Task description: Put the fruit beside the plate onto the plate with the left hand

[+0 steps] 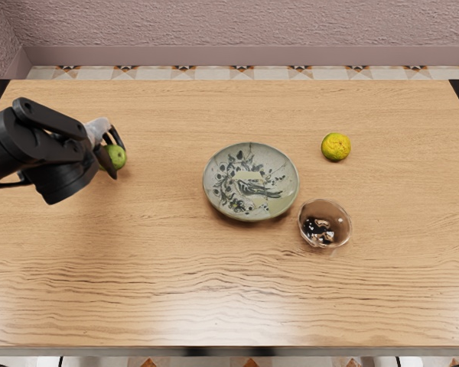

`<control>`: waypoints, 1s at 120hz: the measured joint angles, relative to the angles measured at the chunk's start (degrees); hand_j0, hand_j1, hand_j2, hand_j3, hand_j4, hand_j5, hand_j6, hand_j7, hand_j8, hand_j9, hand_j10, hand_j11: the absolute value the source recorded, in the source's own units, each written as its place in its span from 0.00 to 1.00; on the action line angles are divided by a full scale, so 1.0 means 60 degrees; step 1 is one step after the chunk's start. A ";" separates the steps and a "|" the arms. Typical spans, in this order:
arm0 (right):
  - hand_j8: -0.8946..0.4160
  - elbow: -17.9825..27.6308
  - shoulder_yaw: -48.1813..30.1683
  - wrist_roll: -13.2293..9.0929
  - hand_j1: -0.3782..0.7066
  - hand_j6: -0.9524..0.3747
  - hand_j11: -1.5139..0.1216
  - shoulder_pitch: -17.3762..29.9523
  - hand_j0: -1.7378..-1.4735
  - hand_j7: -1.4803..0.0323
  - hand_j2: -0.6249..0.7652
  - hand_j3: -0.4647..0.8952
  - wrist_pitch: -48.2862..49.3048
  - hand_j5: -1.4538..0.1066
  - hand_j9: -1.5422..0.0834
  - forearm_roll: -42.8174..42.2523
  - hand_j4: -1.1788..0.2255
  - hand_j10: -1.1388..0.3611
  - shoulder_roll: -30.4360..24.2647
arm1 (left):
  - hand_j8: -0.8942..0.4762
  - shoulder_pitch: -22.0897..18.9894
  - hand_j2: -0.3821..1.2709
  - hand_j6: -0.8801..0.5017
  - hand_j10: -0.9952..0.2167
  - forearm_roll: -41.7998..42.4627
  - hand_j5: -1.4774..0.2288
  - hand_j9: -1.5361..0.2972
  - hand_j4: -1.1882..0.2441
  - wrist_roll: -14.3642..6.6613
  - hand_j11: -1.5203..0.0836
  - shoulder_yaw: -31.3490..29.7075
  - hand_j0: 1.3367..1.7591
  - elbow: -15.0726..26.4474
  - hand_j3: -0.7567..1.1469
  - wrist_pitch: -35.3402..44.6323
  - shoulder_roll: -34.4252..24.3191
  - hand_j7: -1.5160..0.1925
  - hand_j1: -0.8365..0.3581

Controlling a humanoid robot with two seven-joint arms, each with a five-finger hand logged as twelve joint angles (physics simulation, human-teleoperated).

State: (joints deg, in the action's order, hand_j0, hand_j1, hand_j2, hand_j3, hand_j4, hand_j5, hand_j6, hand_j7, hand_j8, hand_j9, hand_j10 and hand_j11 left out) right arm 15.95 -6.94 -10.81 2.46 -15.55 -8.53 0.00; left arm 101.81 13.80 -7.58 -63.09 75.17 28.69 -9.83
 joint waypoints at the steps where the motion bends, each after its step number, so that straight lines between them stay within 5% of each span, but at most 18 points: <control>1: 0.68 0.0001 0.0000 0.0000 0.03 0.72 0.93 0.0000 0.30 0.98 0.45 0.34 0.0000 0.93 0.95 0.0000 0.84 0.76 0.0000 | 0.42 0.0050 0.49 0.44 0.43 0.0025 0.21 0.24 0.46 -0.0001 0.26 0.0014 0.73 0.0019 0.40 -0.0003 -0.0008 0.23 0.41; 21: 0.68 0.0002 0.0000 0.0000 0.03 0.72 0.93 0.0000 0.30 0.98 0.45 0.34 -0.0001 0.93 0.95 0.0000 0.84 0.76 0.0000 | 0.42 0.0606 0.47 0.43 0.42 0.0316 0.20 0.22 0.47 0.0006 0.24 0.1398 0.73 0.0146 0.40 -0.0009 -0.0300 0.22 0.43; 43: 0.68 -0.0001 0.0000 0.0000 0.03 0.72 0.93 0.0000 0.30 0.98 0.45 0.34 -0.0001 0.93 0.95 0.0001 0.84 0.76 0.0000 | 0.43 -0.0042 0.48 0.45 0.44 0.0350 0.20 0.21 0.48 -0.0301 0.23 0.4421 0.73 0.0134 0.40 -0.0384 -0.0038 0.21 0.42; 72: 0.68 0.0000 0.0000 0.0000 0.03 0.72 0.93 0.0000 0.30 0.98 0.45 0.34 -0.0001 0.93 0.95 0.0000 0.84 0.76 0.0000 | 0.42 -0.0406 0.48 0.44 0.39 0.0317 0.20 0.23 0.48 -0.0373 0.25 0.5487 0.74 0.0104 0.40 -0.0907 0.0364 0.21 0.43; 99: 0.68 0.0000 0.0000 0.0000 0.03 0.72 0.93 0.0000 0.30 0.98 0.45 0.34 -0.0001 0.93 0.95 0.0001 0.84 0.76 0.0000 | 0.52 -0.0293 0.33 0.53 0.62 0.0284 0.59 0.58 0.66 -0.0353 0.66 0.5586 0.75 0.0099 0.40 -0.0871 0.0268 0.61 0.73; 112: 0.68 0.0000 0.0000 0.0000 0.03 0.72 0.93 0.0000 0.30 0.98 0.45 0.34 -0.0001 0.93 0.95 0.0001 0.84 0.76 0.0000 | 0.57 -0.0221 0.29 0.56 0.69 0.0362 0.69 0.68 0.72 -0.0461 0.77 0.5375 0.76 0.0230 0.40 -0.2018 -0.2707 0.71 0.83; 120: 0.68 0.0000 0.0000 0.0000 0.03 0.72 0.93 0.0000 0.30 0.98 0.45 0.34 -0.0001 0.93 0.95 0.0001 0.84 0.76 0.0000 | 0.59 -0.1150 0.28 0.58 0.72 0.0378 0.74 0.72 0.75 -0.0502 0.81 0.5308 0.76 0.0277 0.40 -0.3984 -0.4649 0.76 0.87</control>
State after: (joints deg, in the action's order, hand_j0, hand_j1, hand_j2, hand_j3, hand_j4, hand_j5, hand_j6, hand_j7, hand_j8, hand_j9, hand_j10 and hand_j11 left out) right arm 15.95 -6.94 -10.81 2.46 -15.56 -8.52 0.00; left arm 94.92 16.07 -10.59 -31.25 76.83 4.79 -37.72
